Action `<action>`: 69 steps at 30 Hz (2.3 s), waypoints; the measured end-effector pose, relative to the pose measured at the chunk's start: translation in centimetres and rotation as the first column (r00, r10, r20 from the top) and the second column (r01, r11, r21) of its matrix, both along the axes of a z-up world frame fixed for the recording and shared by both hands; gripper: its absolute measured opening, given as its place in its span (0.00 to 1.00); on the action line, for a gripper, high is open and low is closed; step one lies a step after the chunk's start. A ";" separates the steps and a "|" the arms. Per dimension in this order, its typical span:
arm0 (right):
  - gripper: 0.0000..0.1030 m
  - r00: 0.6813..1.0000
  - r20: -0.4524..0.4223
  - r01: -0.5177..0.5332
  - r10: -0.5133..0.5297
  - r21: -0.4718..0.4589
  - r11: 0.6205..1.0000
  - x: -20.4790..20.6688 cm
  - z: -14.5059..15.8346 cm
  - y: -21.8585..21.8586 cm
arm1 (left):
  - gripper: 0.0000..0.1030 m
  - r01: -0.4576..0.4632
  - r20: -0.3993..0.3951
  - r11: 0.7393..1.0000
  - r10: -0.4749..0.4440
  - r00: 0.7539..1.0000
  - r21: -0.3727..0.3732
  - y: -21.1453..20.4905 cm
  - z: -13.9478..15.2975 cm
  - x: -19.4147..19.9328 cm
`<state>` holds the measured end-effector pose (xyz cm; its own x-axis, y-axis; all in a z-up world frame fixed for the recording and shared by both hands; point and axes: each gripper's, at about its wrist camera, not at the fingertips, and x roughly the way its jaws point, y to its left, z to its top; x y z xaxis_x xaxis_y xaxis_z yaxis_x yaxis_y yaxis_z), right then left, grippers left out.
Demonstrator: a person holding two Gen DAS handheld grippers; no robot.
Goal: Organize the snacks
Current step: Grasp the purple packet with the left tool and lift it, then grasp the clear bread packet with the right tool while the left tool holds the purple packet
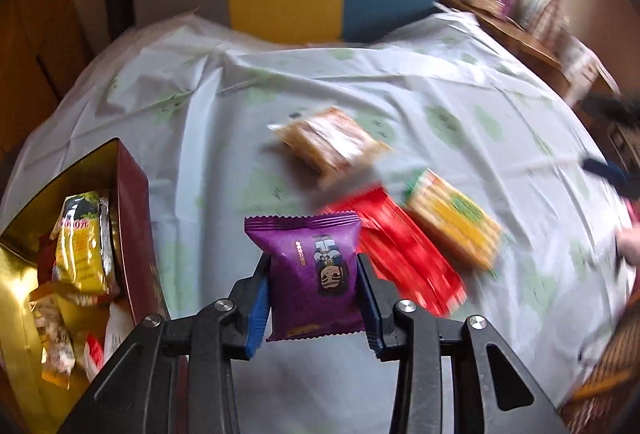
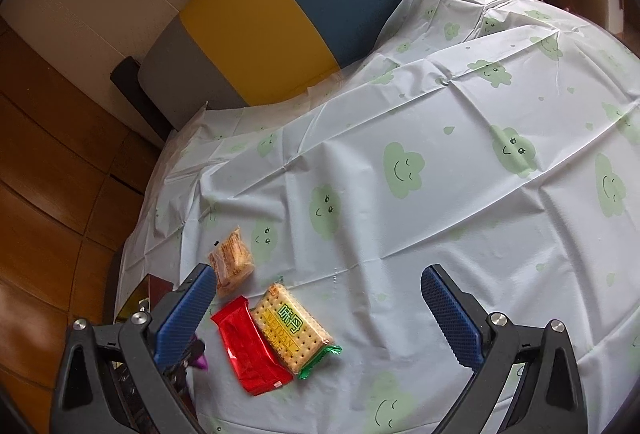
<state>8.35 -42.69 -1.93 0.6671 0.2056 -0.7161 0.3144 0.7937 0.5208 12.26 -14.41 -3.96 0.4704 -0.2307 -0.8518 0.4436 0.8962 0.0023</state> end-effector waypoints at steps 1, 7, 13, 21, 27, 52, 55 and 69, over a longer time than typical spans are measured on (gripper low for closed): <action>1.00 1.000 -0.004 -0.005 0.005 -0.006 1.000 0.0 -0.1 0.1 | 0.38 0.029 0.008 1.000 -0.029 1.000 0.007 -0.1 0.0 -1.2; 1.00 0.998 -0.028 -0.056 0.055 -0.050 0.997 0.4 -0.4 1.3 | 0.38 0.154 0.019 0.987 -0.155 0.988 0.053 -0.6 -1.4 -6.5; 1.00 0.993 -0.067 -0.103 0.098 -0.092 0.990 1.1 -1.2 2.4 | 0.39 0.206 0.019 0.976 -0.208 0.978 0.070 0.0 -3.5 -9.5; 0.97 0.977 -0.084 -0.207 0.195 -0.171 0.963 1.7 -1.5 5.0 | 0.39 0.204 0.067 0.979 -0.205 0.977 0.017 0.8 -4.3 -10.2; 0.81 0.937 -0.115 -0.349 0.331 -0.225 0.910 2.9 -2.1 9.2 | 0.40 0.208 0.091 0.978 -0.207 0.974 -0.003 1.2 -4.5 -10.6; 0.59 0.824 -0.347 -0.564 0.448 -0.426 0.707 16.5 -6.9 19.6 | 0.40 0.241 0.103 0.967 -0.232 0.967 -0.080 1.9 -4.8 -10.4; 0.59 0.848 -0.309 -0.530 0.431 -0.462 0.711 15.2 -5.2 18.3 | 0.40 0.243 0.108 0.967 -0.234 0.966 -0.076 1.9 -4.8 -10.4; 0.59 0.919 -0.374 -0.291 0.126 -0.427 0.856 6.3 -5.8 2.4 | 0.40 0.230 0.127 0.972 -0.223 0.966 -0.044 1.5 -4.7 -11.2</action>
